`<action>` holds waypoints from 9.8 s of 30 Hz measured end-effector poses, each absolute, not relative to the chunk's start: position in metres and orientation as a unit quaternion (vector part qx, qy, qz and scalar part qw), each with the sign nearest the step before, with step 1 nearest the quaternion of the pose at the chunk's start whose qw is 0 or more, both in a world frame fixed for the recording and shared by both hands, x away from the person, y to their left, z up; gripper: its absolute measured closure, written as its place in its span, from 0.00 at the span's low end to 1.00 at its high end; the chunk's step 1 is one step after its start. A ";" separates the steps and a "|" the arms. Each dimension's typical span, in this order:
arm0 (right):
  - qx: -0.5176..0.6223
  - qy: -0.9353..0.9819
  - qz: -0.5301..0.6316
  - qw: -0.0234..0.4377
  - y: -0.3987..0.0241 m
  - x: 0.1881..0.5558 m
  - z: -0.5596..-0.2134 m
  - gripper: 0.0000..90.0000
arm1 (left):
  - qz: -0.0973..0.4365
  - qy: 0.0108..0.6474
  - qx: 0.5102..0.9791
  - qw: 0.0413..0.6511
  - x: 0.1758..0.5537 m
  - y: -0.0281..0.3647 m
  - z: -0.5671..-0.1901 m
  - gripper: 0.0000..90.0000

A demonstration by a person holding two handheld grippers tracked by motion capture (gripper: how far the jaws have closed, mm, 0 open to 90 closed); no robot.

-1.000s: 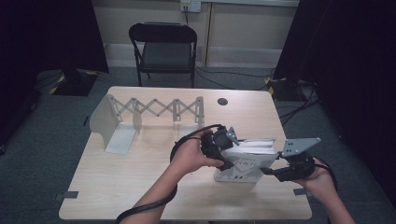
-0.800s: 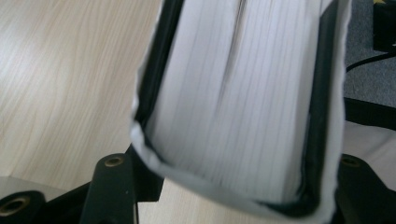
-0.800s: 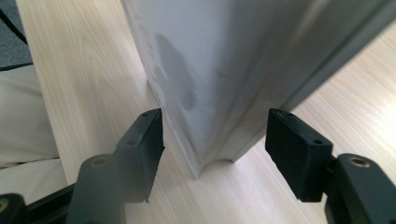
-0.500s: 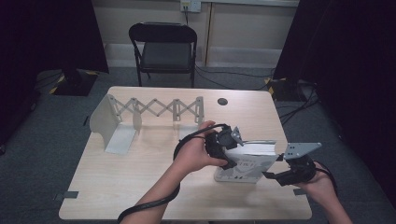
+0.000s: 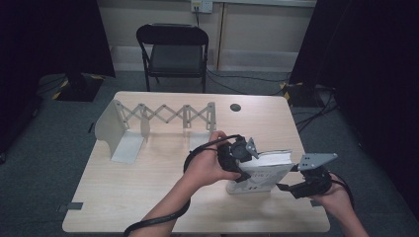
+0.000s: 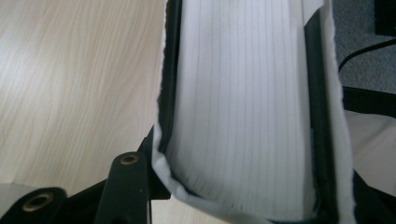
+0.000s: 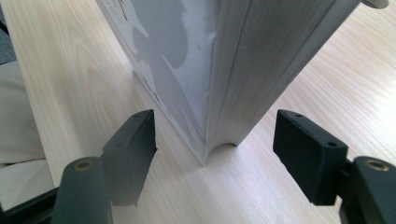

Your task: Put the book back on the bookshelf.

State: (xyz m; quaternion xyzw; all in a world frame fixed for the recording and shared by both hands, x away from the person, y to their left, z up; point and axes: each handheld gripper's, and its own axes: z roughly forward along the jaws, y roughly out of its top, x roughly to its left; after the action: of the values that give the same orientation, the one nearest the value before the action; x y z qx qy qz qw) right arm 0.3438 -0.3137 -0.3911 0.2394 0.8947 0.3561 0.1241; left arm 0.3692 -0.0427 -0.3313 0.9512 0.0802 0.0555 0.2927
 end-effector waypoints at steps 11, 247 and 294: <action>0.242 0.891 0.365 0.121 -0.311 0.343 -0.397 0.32 | 0.048 0.111 0.952 0.283 0.365 -0.019 -0.330 0.58; 0.349 0.848 0.370 0.152 -0.315 0.329 -0.499 0.15 | 0.021 0.234 0.949 0.212 0.383 0.005 -0.300 0.58; 0.349 0.848 0.369 0.153 -0.315 0.329 -0.499 0.15 | 0.049 0.295 0.931 0.210 0.386 0.047 -0.278 0.58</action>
State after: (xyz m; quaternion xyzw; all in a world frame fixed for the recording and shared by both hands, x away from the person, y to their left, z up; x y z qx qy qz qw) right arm 0.3287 -0.3148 -0.4988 0.3494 0.8475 0.3691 0.1528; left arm 0.3860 0.0468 -0.2783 0.9307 0.2953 0.0492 0.2102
